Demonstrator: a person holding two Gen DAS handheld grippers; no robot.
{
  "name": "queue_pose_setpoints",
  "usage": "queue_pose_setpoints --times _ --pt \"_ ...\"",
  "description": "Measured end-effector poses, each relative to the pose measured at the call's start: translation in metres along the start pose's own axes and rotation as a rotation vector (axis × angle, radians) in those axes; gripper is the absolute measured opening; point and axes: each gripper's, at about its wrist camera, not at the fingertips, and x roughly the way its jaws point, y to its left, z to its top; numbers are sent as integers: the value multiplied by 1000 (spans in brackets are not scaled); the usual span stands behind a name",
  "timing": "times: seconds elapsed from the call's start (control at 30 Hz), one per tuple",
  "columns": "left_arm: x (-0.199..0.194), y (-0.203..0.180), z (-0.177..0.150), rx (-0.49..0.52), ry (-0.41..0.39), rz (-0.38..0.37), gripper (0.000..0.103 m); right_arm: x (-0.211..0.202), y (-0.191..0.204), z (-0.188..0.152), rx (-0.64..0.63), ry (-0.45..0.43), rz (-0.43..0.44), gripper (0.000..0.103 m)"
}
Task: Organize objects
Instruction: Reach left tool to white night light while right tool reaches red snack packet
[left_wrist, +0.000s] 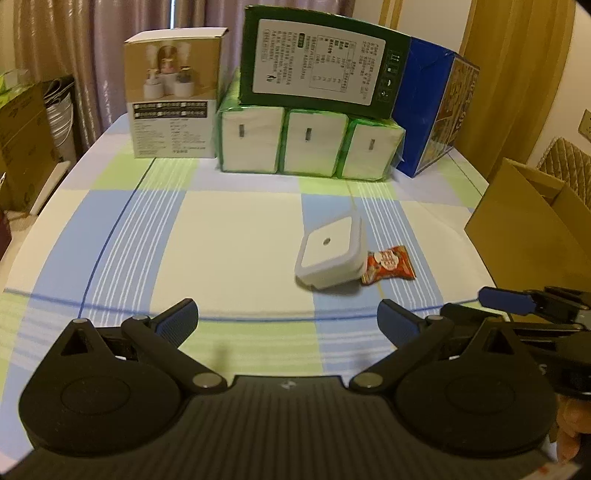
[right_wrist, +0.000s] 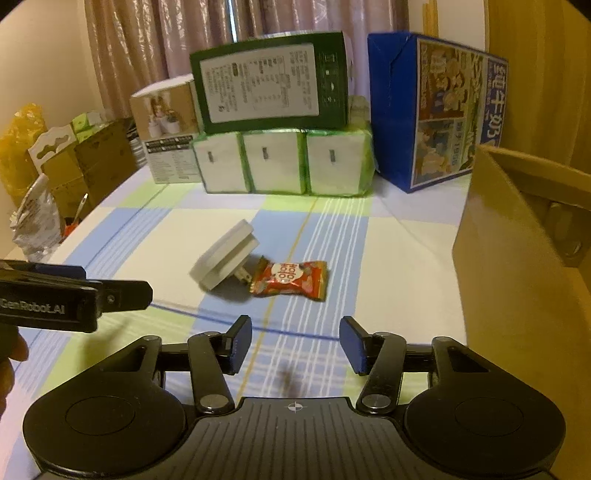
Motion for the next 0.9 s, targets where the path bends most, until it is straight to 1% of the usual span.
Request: queue_pose_setpoints --times 0.2,0.33,0.4,0.43,0.57,0.63,0.67,0.73,0.77,0.8,0.83,0.87,0.9 --pt "30 -1 14 59 -1 -5 101 33 -6 5 2 26 -2 48" --pt "49 -3 22 57 8 -78 99 47 -10 5 -6 38 -10 48" --pt "59 -4 26 32 22 -128 90 51 -13 4 3 41 -10 48" --pt "64 -4 28 18 31 -141 90 54 -16 3 6 43 -15 47" --pt "77 -5 31 21 43 -137 90 58 -18 4 -5 37 -23 47" --pt "82 -3 31 5 55 -148 86 61 -18 4 -15 32 -23 47" --pt "85 -3 30 0 63 -157 81 62 -18 4 -21 30 -21 47" --pt "90 -2 29 -10 69 -168 79 64 -18 4 -28 25 -18 47" --pt "91 -1 28 -19 69 -175 76 65 -17 4 -34 20 -17 47" --pt "92 0 27 -33 69 -190 68 66 -17 4 -39 17 -15 47" --pt "94 1 26 -44 75 -205 64 67 -17 5 -44 15 -14 47" --pt "95 1 25 -50 77 -210 61 69 -17 5 -47 14 -15 46" --pt "94 1 24 -45 72 -205 61 69 -18 6 -48 12 -16 46"
